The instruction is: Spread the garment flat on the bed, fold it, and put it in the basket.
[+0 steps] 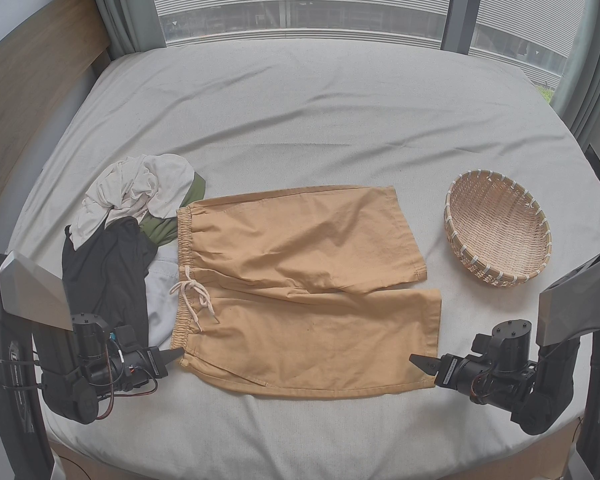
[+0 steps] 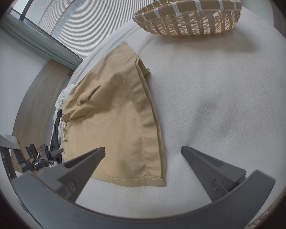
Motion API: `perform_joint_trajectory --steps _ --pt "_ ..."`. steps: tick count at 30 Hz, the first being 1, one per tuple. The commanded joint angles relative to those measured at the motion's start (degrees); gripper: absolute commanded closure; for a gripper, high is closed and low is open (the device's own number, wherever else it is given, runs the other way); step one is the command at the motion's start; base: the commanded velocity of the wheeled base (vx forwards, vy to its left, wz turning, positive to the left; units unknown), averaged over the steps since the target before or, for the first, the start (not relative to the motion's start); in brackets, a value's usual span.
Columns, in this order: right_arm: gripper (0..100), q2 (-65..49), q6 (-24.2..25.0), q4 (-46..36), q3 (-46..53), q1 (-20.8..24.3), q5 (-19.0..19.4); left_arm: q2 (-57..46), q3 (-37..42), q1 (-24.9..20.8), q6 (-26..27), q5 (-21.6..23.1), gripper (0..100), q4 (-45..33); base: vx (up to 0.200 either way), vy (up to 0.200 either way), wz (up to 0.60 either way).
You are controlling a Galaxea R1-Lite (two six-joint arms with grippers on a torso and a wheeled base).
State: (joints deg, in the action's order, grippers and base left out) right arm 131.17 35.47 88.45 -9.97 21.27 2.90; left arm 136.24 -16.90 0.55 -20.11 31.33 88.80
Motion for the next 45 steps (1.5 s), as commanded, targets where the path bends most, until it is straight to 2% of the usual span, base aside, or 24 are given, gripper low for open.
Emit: perform_joint_trajectory --steps 1,10,11,23,26,31,36,45 --pt "0 2.7 0.3 -0.3 0.5 1.5 -0.1 -0.3 -0.2 0.1 0.1 0.0 100 0.1 0.0 0.0 0.0" --pt "0 1.9 0.5 -0.2 1.4 1.6 -0.4 -0.3 -0.2 -0.1 0.3 0.0 100 0.1 0.0 0.0 0.0" --pt "100 2.0 0.6 -0.2 1.4 1.6 -0.4 -0.3 -0.3 -0.1 0.3 0.0 100 0.1 0.0 0.0 0.0" --pt "100 2.1 2.0 -0.2 0.9 1.9 -0.3 -1.1 0.4 0.1 0.3 0.0 100 0.1 0.0 0.0 0.0" --pt "100 -1.9 2.7 -0.3 2.6 1.9 -0.2 -6.4 2.7 1.6 -1.7 1.7 100 0.0 0.0 0.0 0.0" --pt "100 -3.6 2.6 -0.4 4.0 1.8 0.1 -8.3 5.3 3.0 -2.6 3.7 100 -0.2 0.0 0.0 0.0" --pt "100 -2.7 2.1 -0.4 5.7 1.8 0.4 -8.4 10.6 3.9 -1.4 3.8 100 -0.2 0.0 0.0 0.0" --pt "100 -1.8 0.1 -0.4 8.8 3.3 1.2 -7.7 14.9 4.0 2.8 3.8 100 -0.2 0.0 0.0 0.0"
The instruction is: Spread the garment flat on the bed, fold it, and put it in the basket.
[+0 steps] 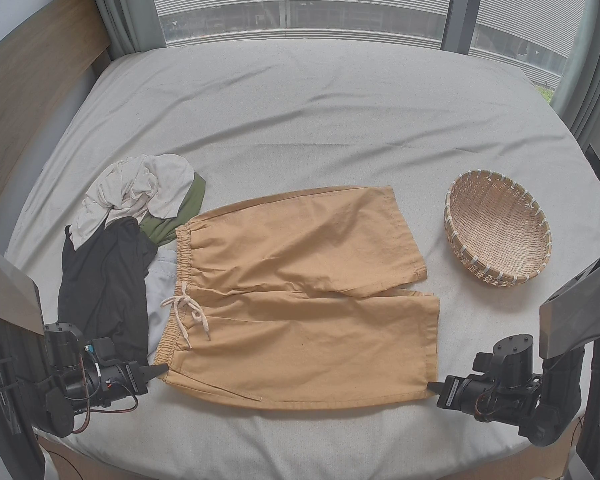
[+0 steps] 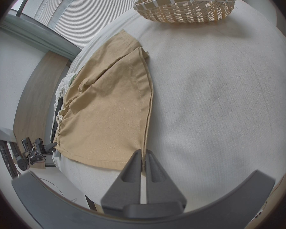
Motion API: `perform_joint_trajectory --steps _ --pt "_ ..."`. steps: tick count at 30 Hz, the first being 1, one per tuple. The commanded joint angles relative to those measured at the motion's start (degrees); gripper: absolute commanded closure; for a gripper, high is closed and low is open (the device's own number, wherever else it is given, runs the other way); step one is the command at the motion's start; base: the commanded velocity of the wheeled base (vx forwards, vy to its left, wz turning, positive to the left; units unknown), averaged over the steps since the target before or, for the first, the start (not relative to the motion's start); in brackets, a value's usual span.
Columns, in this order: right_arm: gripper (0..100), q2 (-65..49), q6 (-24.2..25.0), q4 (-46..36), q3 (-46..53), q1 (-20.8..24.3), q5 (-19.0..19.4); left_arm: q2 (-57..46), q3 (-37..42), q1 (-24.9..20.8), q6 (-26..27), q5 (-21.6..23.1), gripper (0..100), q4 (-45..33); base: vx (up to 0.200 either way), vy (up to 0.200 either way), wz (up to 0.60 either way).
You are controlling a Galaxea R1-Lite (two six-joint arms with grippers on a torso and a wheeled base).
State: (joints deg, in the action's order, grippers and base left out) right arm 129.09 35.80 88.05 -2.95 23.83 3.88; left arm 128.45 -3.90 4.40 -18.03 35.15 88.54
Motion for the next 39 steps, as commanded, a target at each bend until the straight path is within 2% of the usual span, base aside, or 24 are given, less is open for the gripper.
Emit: perform_joint_trajectory --steps 1,11,21,25,31,33,37,39 --pt "100 0.3 -0.2 0.0 1.8 0.8 0.3 0.1 2.0 0.3 0.7 0.0 100 0.0 0.0 0.0 0.0" --pt "100 -0.1 -0.4 -0.3 3.0 3.3 0.1 0.7 3.9 1.7 5.0 0.1 100 -0.6 0.0 0.0 0.0" --pt "100 -0.2 -0.3 -2.6 3.0 5.3 -0.4 0.7 3.9 4.2 12.9 0.2 100 -7.9 0.0 0.0 0.0" --pt "100 -0.3 -0.3 -3.1 3.0 5.6 -0.5 2.0 3.9 4.1 13.5 0.2 100 -7.2 0.0 0.0 0.0" --pt "100 -1.0 0.1 0.4 3.0 4.2 -0.6 5.7 3.5 3.0 13.2 0.3 100 0.7 0.0 0.0 0.0" --pt "100 -2.4 0.0 0.5 2.8 3.7 -0.8 5.4 2.8 2.8 12.8 0.3 100 0.6 0.0 0.0 0.0" --pt "100 -9.6 0.2 0.4 0.5 3.3 -0.8 3.0 0.7 2.8 11.5 0.9 100 0.5 0.0 0.0 0.0" --pt "100 -13.4 0.2 0.4 -1.1 3.4 -1.0 0.2 -0.1 2.7 9.2 1.6 100 0.5 0.0 0.0 0.0"
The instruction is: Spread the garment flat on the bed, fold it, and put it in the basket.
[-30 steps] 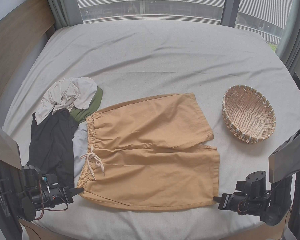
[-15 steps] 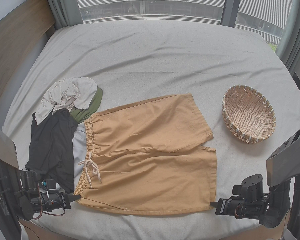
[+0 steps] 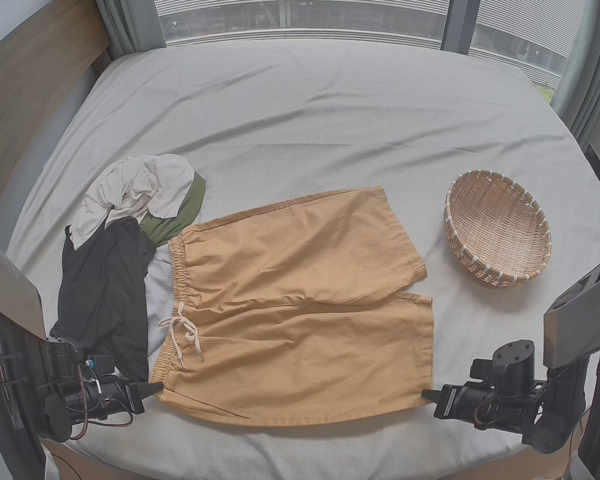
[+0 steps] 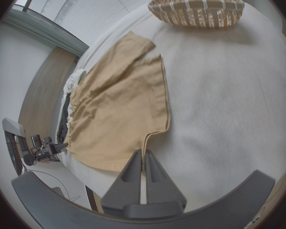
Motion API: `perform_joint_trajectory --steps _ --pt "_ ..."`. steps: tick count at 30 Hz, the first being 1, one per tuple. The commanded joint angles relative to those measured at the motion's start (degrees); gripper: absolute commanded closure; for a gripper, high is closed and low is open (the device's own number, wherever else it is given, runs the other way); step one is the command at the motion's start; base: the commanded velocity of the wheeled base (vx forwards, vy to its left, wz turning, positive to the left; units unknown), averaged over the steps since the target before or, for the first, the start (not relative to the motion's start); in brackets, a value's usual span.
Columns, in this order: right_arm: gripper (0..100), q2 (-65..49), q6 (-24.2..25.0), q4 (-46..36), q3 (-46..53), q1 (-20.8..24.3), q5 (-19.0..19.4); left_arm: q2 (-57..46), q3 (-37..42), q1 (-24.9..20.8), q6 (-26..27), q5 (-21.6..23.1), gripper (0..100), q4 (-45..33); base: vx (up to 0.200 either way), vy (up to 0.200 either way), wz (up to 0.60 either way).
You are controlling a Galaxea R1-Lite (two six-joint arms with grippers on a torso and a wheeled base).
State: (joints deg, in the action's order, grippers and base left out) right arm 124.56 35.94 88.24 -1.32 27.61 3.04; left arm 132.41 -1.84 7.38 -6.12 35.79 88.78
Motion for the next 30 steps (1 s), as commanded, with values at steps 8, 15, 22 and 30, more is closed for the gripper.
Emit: perform_joint_trajectory --steps 8,15,22,30 --pt "100 -15.0 -0.3 0.0 -7.6 -1.1 -0.5 -16.8 -6.1 -1.0 -15.0 1.1 100 0.2 0.0 0.0 0.0" --pt "100 -15.8 -0.5 -0.1 -14.1 -2.0 -0.1 -18.8 -8.1 -1.8 -17.3 0.9 100 0.2 0.0 0.0 0.0" --pt "100 -15.7 -0.6 -0.1 -19.1 -4.1 -0.1 -19.7 -10.2 -4.0 -20.0 0.7 100 0.2 0.0 0.0 0.0" --pt "100 -15.6 -0.6 -0.3 -22.2 -6.3 0.3 -22.8 -12.7 -6.9 -28.3 -0.8 100 0.1 0.0 0.0 0.0"
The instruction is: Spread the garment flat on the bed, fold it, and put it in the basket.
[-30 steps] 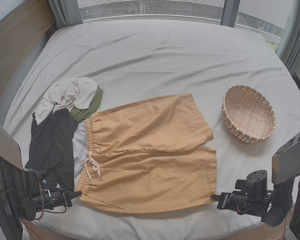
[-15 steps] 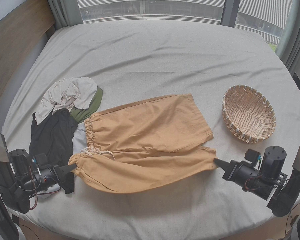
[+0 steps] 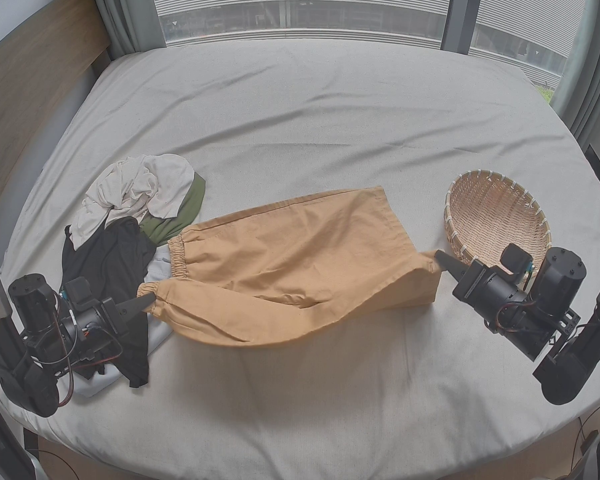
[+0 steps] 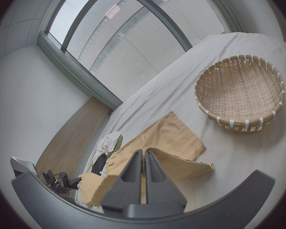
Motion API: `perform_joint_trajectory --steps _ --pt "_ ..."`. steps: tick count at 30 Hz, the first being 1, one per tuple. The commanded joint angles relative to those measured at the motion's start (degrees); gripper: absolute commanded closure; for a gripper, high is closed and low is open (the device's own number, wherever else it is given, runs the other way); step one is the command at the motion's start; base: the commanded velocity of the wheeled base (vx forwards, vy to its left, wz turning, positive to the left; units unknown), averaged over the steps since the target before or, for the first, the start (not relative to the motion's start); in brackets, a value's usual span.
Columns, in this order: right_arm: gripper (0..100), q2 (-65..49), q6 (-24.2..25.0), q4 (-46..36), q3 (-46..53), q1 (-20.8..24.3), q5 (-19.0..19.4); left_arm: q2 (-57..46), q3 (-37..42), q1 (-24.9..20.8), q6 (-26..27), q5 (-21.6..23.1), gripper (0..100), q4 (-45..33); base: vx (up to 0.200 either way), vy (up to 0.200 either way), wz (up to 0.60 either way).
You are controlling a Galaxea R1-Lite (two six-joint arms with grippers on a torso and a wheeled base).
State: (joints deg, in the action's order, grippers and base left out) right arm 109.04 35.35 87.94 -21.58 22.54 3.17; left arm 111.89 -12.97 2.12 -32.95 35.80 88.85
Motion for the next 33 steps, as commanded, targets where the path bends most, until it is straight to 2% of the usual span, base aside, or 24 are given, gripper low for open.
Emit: perform_joint_trajectory --steps 1,5,12,27,33 --pt "100 -0.1 0.0 0.0 -2.3 -1.4 0.3 -2.2 -1.8 -1.9 -1.9 -1.3 100 0.0 0.0 0.0 0.0" --pt "100 0.0 0.0 -0.2 -4.4 -2.3 1.3 -1.8 -3.4 -2.9 -4.6 -3.5 100 -0.1 0.0 0.0 0.0" --pt "100 -0.2 0.0 -5.5 -9.5 -2.9 1.7 -1.6 -5.7 -3.1 -7.0 -6.6 100 -0.3 0.0 0.0 0.0" --pt "100 -4.5 0.0 -13.8 -15.2 -1.4 1.9 -0.3 -6.0 -1.9 -7.0 -7.7 100 -0.2 0.0 0.0 0.0" --pt "100 -5.2 0.0 -15.5 -14.8 -2.4 1.8 -0.4 -7.2 -1.3 -9.4 -8.3 100 -0.3 0.0 0.0 0.0"
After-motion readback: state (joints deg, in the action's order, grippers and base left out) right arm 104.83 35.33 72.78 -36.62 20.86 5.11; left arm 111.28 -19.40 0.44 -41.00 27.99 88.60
